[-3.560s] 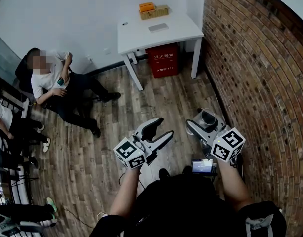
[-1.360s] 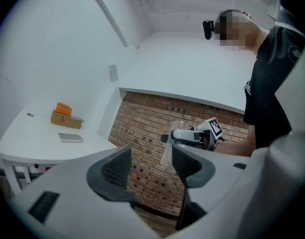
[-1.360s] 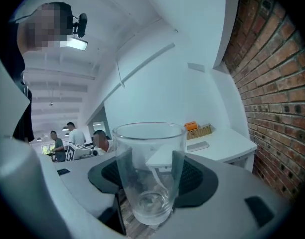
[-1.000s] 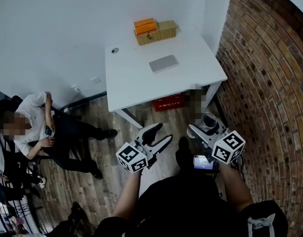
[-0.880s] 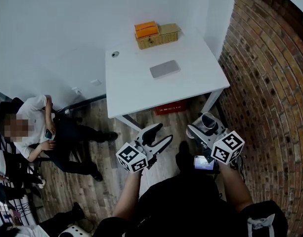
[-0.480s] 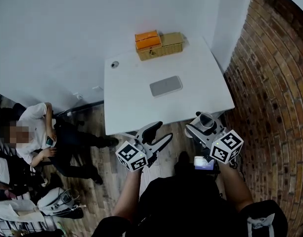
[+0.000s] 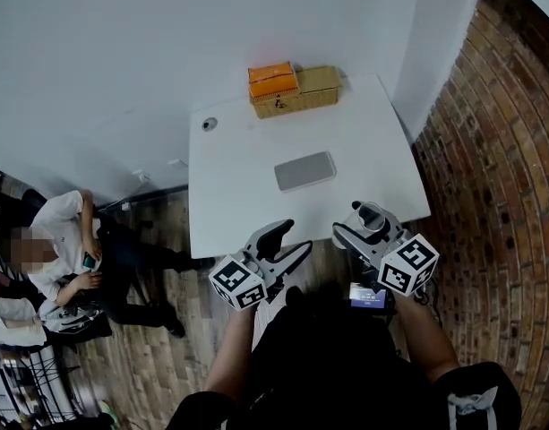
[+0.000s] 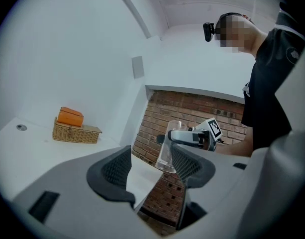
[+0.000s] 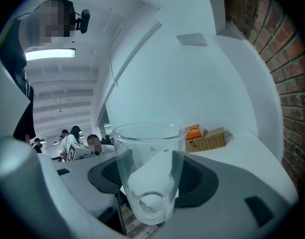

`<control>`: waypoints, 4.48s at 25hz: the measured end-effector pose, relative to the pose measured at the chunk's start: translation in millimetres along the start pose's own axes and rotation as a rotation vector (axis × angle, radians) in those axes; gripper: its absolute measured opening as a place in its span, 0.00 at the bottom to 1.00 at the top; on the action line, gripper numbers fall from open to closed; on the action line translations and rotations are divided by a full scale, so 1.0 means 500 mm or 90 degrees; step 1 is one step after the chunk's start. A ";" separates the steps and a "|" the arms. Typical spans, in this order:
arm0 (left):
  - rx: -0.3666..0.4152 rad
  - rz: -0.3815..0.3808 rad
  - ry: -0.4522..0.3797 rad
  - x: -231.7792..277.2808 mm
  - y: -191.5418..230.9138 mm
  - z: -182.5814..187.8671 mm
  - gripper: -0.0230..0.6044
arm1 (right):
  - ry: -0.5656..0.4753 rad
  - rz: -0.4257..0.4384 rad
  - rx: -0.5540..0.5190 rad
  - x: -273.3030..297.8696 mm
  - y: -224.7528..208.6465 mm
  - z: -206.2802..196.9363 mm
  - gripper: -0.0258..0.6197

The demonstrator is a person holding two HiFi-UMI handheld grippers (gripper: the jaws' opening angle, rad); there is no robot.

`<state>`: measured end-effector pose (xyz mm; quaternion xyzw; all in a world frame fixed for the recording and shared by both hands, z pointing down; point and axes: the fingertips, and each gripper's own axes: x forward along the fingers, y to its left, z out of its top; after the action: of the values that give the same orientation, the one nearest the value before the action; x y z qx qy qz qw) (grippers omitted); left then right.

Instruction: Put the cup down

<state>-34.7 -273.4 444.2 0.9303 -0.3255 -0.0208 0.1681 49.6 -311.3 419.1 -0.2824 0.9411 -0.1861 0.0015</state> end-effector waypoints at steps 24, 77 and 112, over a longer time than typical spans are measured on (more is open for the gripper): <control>-0.002 -0.037 0.015 -0.030 0.078 0.023 0.45 | -0.002 -0.043 -0.004 0.084 0.004 0.011 0.48; -0.107 0.116 0.056 -0.102 0.226 -0.051 0.45 | 0.113 -0.011 -0.235 0.529 -0.192 -0.196 0.48; -0.068 0.114 0.024 -0.132 0.168 -0.025 0.45 | 0.146 -0.076 -0.160 0.382 -0.216 -0.234 0.50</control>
<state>-135.1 -290.7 478.7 0.8874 -0.4027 -0.0057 0.2245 -66.5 -455.2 585.7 -0.3126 0.9325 -0.0976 -0.1523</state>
